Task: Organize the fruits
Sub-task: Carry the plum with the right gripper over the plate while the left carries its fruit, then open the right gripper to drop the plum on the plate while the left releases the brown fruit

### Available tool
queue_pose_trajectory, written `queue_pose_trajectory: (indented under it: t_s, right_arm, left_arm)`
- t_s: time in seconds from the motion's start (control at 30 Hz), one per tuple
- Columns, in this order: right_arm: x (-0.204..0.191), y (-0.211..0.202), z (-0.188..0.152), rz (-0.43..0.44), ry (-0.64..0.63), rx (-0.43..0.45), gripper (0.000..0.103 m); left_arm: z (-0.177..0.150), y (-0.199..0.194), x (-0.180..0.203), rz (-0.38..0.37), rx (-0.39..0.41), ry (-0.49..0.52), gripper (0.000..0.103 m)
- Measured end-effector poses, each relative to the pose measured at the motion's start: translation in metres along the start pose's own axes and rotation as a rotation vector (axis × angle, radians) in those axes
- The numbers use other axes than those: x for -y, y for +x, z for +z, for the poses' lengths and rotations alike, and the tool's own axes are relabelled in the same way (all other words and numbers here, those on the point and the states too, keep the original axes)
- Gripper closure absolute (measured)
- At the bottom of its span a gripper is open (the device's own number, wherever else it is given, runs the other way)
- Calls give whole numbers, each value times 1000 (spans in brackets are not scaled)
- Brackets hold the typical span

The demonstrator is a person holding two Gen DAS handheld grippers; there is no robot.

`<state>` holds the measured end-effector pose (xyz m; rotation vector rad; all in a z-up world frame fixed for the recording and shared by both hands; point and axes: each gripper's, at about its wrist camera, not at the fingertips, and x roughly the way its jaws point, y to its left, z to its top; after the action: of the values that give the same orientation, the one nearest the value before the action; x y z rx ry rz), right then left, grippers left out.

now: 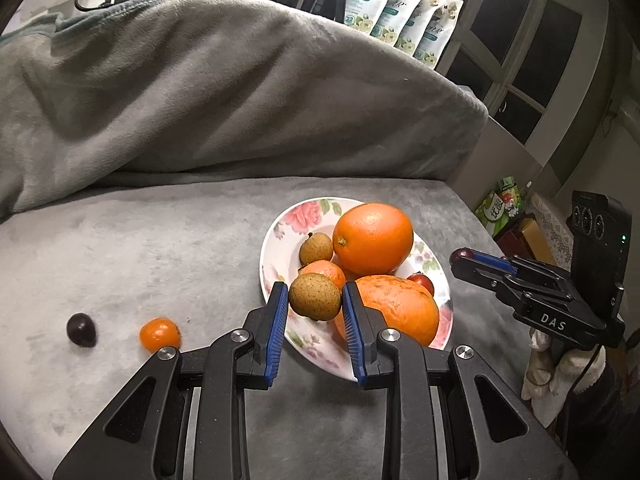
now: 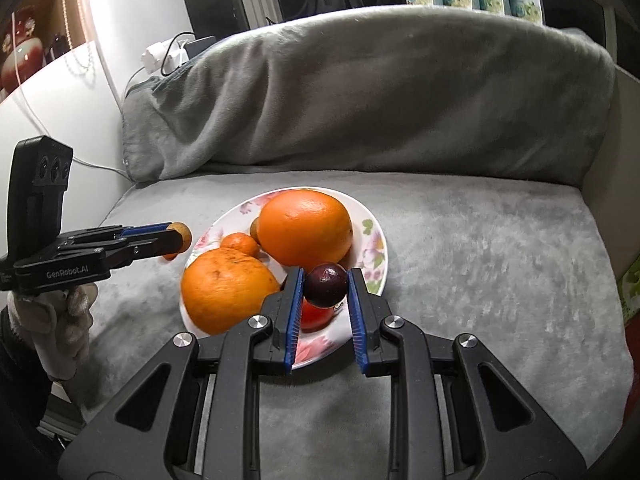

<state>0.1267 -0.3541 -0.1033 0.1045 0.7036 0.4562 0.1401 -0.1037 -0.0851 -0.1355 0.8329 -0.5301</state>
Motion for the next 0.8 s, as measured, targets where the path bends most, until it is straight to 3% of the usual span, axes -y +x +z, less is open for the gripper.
queue_pose_trajectory:
  t_s: [0.63, 0.67, 0.7, 0.77, 0.8]
  right_arm:
    - [-1, 14, 3, 36, 7, -12, 79]
    - [-1, 14, 3, 36, 6, -11, 69]
    - [-1, 13, 3, 33, 6, -8, 52]
    - [-1, 10, 3, 27, 9, 13, 40]
    - [-1, 8, 3, 27, 10, 20, 40]
  left_arm:
    - [7, 4, -2, -17, 2, -4, 74]
    - [7, 3, -1, -17, 5, 0, 67]
    - [8, 3, 0, -19, 8, 0, 64]
    - [8, 2, 0, -21, 12, 1, 64]
    - [9, 2, 0, -20, 12, 2, 64]
